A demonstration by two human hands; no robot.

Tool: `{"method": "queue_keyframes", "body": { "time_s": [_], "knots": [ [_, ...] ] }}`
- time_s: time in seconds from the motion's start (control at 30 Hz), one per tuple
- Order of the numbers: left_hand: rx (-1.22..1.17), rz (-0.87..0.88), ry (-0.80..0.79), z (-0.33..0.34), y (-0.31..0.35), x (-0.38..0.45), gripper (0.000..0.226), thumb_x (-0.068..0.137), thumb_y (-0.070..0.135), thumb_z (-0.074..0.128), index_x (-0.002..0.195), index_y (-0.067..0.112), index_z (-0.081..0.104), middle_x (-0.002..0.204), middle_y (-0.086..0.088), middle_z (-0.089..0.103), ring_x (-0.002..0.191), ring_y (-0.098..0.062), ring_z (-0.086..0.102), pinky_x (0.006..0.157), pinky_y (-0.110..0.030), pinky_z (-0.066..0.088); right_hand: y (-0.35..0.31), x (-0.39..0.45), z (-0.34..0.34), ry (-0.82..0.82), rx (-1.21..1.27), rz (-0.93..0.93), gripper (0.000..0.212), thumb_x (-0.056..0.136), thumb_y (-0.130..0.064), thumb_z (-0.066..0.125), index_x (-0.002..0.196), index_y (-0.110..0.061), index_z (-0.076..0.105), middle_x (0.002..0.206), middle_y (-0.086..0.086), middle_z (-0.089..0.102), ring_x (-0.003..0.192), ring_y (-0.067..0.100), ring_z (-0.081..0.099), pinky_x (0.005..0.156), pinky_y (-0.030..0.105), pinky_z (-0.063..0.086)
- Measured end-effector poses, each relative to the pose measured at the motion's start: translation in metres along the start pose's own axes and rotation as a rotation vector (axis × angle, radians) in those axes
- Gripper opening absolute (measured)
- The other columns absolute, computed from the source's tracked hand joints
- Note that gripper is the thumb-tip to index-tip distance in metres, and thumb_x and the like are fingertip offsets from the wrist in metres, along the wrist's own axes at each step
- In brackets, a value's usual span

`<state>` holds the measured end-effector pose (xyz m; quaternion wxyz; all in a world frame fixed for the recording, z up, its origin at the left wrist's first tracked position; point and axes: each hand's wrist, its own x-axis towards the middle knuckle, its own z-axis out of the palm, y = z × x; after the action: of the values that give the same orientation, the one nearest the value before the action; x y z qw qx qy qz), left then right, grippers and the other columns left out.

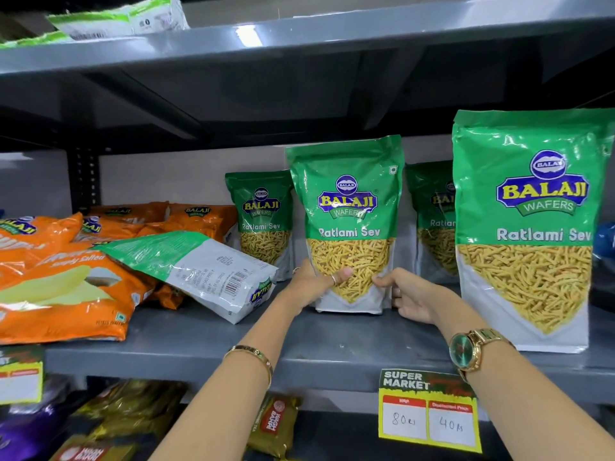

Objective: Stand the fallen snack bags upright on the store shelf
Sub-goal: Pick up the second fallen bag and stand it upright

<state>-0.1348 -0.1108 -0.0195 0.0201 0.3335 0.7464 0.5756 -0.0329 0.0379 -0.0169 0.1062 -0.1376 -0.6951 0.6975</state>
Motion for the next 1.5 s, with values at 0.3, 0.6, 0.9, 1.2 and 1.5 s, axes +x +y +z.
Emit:
{"method": "queue_keyframes", "body": {
  "time_s": [0.3, 0.6, 0.9, 1.2, 1.5],
  "knots": [
    [-0.028, 0.069, -0.055, -0.003, 0.005, -0.022, 0.027, 0.071, 0.036, 0.073, 0.082, 0.041, 0.048, 0.100, 0.015, 0.056, 0.088, 0.000, 0.052, 0.081, -0.017, 0.038, 0.006, -0.016, 0.000, 0.030, -0.137, -0.031, 0.043, 0.087, -0.020, 0.052, 0.130, -0.016, 0.045, 0.125, -0.001, 0.051, 0.115, 0.020, 0.042, 0.091, 0.028, 0.025],
    [-0.029, 0.064, -0.078, 0.001, 0.015, -0.051, 0.031, 0.068, 0.046, 0.071, 0.077, 0.040, 0.042, 0.084, 0.028, 0.047, 0.079, 0.006, 0.047, 0.075, -0.016, 0.037, 0.018, -0.038, -0.004, 0.088, -0.145, -0.110, 0.053, 0.085, -0.026, 0.056, 0.136, -0.015, 0.042, 0.152, 0.004, 0.031, 0.141, 0.026, 0.023, 0.114, 0.039, 0.012],
    [-0.045, 0.177, -0.062, 0.006, 0.023, -0.075, 0.022, 0.072, 0.037, 0.072, 0.076, 0.044, 0.051, 0.082, 0.031, 0.055, 0.065, 0.026, 0.051, 0.051, 0.006, 0.036, 0.022, -0.064, -0.008, 0.084, -0.169, -0.112, 0.063, 0.085, -0.030, 0.056, 0.140, -0.012, 0.032, 0.155, 0.006, 0.026, 0.143, 0.025, 0.018, 0.115, 0.041, 0.011],
    [0.024, 0.081, 0.102, 0.005, 0.016, -0.079, 0.076, 0.067, 0.065, 0.058, 0.122, 0.014, 0.043, 0.117, 0.001, 0.054, 0.098, -0.013, 0.052, 0.079, -0.025, 0.043, 0.026, -0.076, 0.006, 0.323, -0.206, -0.393, 0.070, 0.085, -0.029, 0.060, 0.144, -0.021, 0.025, 0.149, 0.003, 0.038, 0.134, 0.026, 0.037, 0.105, 0.039, 0.030],
    [0.063, 0.280, 0.543, -0.055, 0.025, -0.074, 0.044, 0.089, 0.034, 0.050, 0.124, 0.008, 0.046, 0.123, -0.007, 0.055, 0.118, -0.025, 0.048, 0.095, -0.029, 0.037, 0.010, -0.090, 0.049, 0.635, -0.627, -1.080, 0.064, 0.089, -0.019, 0.053, 0.145, -0.018, 0.024, 0.156, 0.001, 0.022, 0.142, 0.009, 0.018, 0.104, 0.011, 0.010]
  ]
}}
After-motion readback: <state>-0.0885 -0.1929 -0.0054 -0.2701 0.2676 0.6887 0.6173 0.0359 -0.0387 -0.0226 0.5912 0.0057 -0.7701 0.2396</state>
